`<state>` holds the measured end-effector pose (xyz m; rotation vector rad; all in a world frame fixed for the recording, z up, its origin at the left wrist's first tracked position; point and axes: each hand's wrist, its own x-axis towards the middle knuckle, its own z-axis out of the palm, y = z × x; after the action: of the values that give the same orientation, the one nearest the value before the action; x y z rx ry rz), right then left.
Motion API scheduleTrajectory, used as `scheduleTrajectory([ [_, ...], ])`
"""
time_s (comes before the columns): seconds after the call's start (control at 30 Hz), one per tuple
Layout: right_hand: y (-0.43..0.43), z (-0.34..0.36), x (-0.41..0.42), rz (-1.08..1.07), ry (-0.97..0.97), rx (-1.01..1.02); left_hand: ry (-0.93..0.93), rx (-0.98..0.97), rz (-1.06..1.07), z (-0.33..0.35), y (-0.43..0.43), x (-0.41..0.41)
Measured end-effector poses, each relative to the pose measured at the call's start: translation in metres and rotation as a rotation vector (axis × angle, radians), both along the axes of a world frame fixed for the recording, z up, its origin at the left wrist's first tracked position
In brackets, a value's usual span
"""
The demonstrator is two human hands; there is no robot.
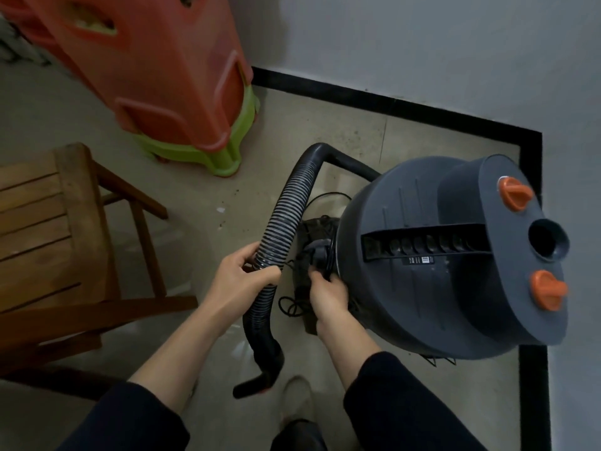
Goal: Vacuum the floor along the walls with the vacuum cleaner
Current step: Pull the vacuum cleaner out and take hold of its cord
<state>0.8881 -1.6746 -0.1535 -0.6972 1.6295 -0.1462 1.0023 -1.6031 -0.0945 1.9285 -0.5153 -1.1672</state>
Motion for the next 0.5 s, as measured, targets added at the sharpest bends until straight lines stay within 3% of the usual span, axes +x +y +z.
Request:
scheduleTrajectory([
  [0.13,0.005,0.021,-0.007,0.084,-0.053,-0.111,0.022,-0.012,0.054,0.005,0.004,0.011],
  [0.27,0.006,0.059,-0.008,0.316,-0.316,-0.348,0.013,-0.013,0.091,0.014,0.009,0.02],
  [0.5,0.008,0.111,-0.022,0.571,-0.469,-0.4,-0.032,0.049,0.114,0.031,0.024,0.019],
])
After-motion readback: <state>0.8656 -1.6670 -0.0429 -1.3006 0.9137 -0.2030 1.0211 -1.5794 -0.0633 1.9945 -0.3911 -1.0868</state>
